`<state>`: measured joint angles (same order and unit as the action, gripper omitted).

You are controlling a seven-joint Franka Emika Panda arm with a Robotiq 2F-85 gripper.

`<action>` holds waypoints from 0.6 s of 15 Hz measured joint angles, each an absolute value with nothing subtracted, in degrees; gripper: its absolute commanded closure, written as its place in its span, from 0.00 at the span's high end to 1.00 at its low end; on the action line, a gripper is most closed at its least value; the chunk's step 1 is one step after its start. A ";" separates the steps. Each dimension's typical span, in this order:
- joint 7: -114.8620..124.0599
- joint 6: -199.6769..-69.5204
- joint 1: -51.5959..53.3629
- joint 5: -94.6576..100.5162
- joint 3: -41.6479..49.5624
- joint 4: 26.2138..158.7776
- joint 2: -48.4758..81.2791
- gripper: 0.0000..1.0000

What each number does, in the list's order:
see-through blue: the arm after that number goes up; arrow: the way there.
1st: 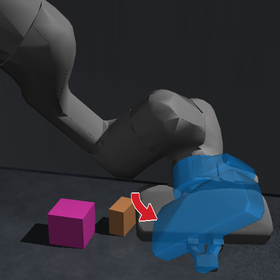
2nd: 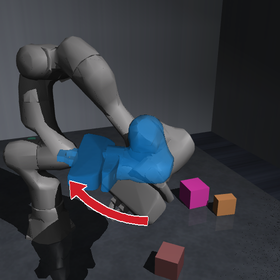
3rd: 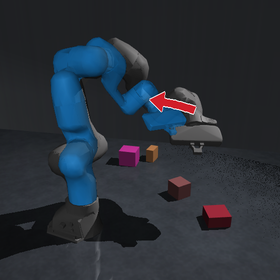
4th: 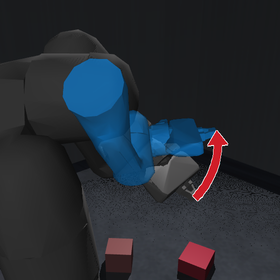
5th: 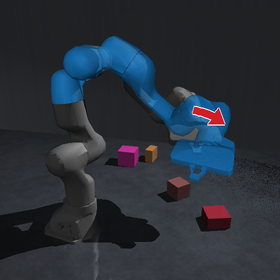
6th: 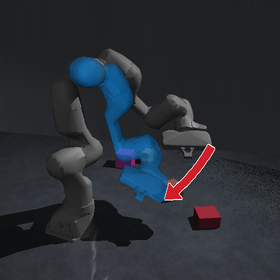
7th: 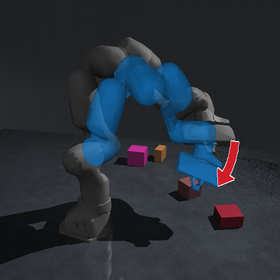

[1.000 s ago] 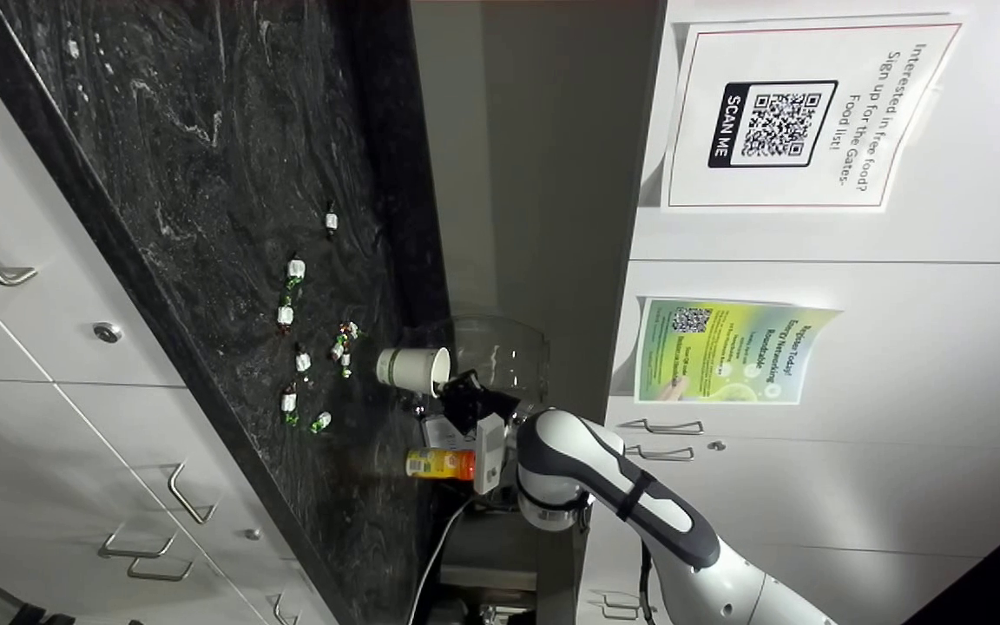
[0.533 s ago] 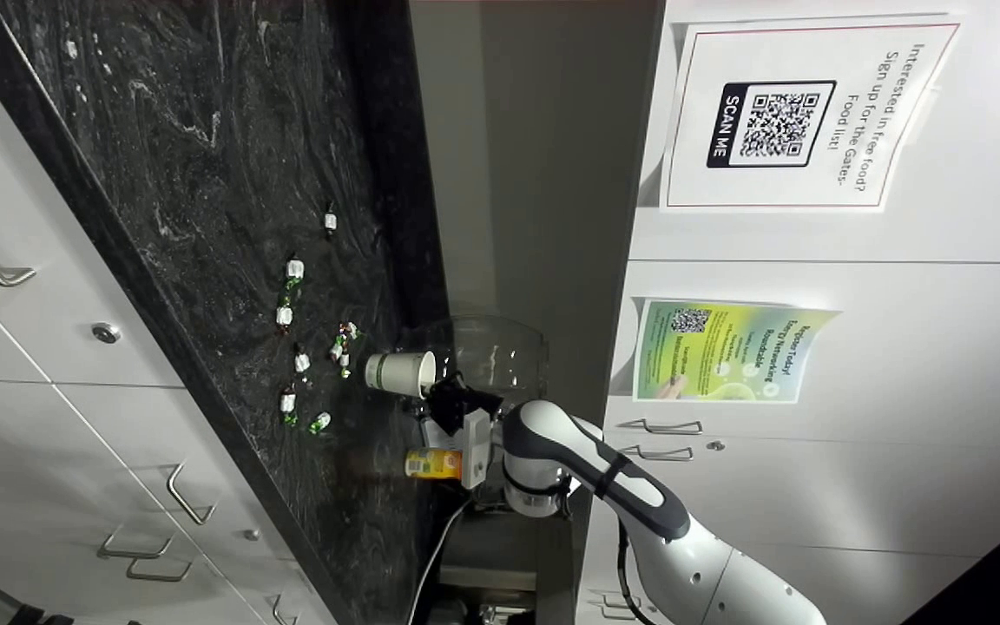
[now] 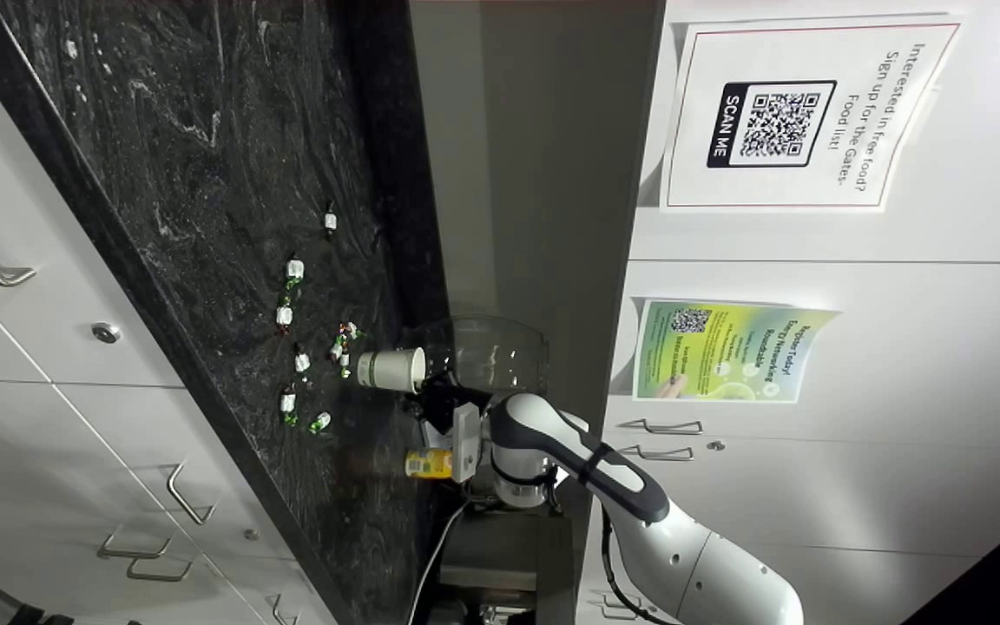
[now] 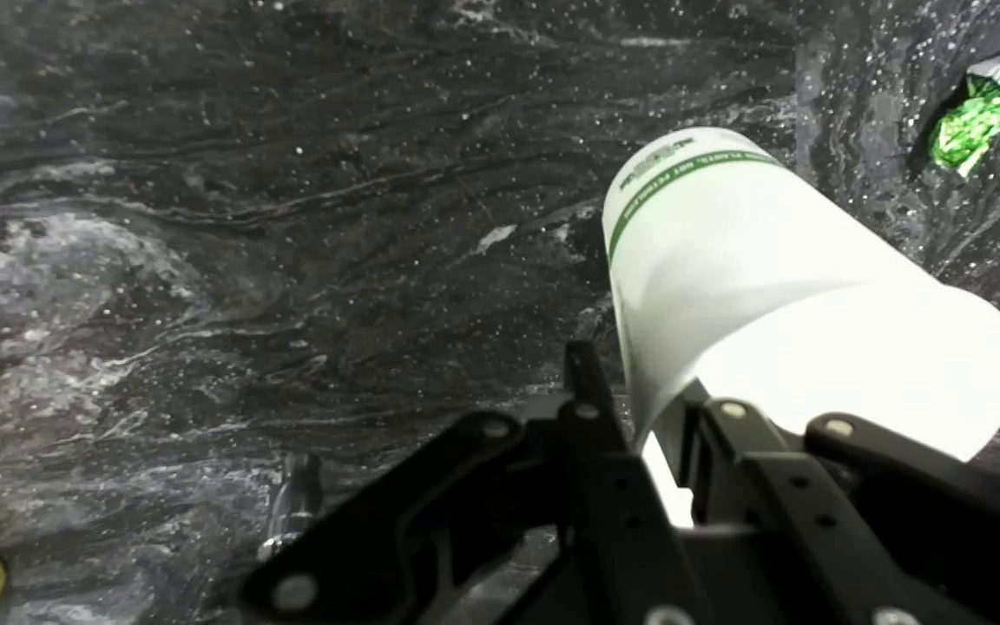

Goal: Pour the candy inside the cup on the counter top

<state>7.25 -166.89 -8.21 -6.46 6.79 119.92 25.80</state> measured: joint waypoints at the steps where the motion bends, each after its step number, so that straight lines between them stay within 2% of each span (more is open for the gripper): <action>1: 7.25 -166.89 -8.08 -6.46 7.08 119.90 25.78 0.60; 6: 7.27 -166.89 -7.78 -6.46 7.67 120.74 24.16 0.99; 9: 7.15 -166.89 -7.79 -6.46 7.49 123.15 21.12 1.00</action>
